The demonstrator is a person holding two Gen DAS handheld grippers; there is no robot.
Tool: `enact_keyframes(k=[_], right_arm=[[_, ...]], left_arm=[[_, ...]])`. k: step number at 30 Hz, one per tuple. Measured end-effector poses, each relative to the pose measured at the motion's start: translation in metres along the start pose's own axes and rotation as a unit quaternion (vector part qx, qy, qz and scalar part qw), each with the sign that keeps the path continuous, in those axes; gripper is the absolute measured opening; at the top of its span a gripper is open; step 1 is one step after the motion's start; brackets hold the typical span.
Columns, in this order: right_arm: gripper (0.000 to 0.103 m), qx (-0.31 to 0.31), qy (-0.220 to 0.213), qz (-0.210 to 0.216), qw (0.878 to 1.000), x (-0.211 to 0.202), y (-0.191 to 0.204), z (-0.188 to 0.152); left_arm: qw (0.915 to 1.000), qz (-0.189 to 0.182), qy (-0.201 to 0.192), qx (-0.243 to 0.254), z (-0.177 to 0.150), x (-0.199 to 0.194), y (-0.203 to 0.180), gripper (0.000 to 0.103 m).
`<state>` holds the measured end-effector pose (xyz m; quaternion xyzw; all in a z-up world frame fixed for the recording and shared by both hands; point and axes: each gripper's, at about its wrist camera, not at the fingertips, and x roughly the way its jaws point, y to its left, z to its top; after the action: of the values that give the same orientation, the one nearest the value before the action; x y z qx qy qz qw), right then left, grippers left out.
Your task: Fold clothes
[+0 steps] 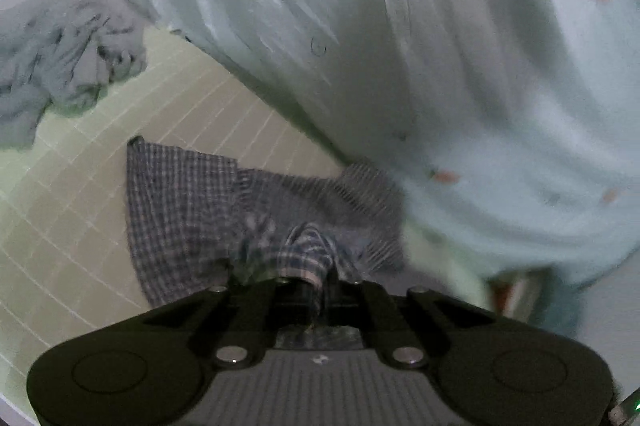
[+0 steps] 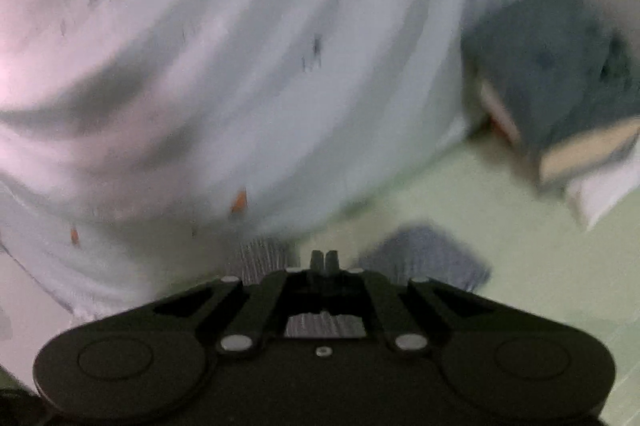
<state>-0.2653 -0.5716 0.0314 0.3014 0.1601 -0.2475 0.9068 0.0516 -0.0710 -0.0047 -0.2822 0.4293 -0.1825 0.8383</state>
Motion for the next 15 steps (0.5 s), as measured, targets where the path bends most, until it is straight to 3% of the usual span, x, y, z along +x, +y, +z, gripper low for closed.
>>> enact_keyframes(k=[1,2,4,5,6,9,12,15], right_arm=[[0.0,-0.018,0.006,-0.006,1.0,0.0,0.0,0.001],[0.0,-0.035,0.012,-0.013,0.999,0.001,0.001,0.002],[0.009,-0.042,0.05,-0.044,0.997,0.018,-0.002,-0.019],[0.025,-0.038,0.077,-0.041,0.995,0.027,-0.004,-0.034],[0.048,-0.034,0.103,-0.039,0.993,0.035,-0.005,-0.049],[0.065,-0.031,0.16,-0.061,0.985,0.052,-0.002,-0.101],[0.07,-0.024,0.209,-0.076,0.975,0.063,0.002,-0.142],[0.074,-0.02,0.243,-0.076,0.967,0.069,0.005,-0.17]], left_arm=[[0.9997,0.025,-0.001,-0.002,-0.002,0.001,0.006,0.013],[0.997,0.077,-0.003,0.011,-0.008,0.006,0.012,0.014],[0.9804,0.193,0.0,0.04,-0.022,0.018,0.02,0.024],[0.9718,0.232,0.007,0.044,-0.029,0.022,0.024,0.024],[0.968,0.247,0.011,0.04,-0.037,0.023,0.029,0.027],[0.9721,0.232,0.017,0.026,-0.054,0.019,0.031,0.05],[0.9749,0.22,0.024,0.029,-0.066,0.019,0.027,0.057],[0.9728,0.215,0.043,0.075,-0.077,0.036,0.013,0.072]])
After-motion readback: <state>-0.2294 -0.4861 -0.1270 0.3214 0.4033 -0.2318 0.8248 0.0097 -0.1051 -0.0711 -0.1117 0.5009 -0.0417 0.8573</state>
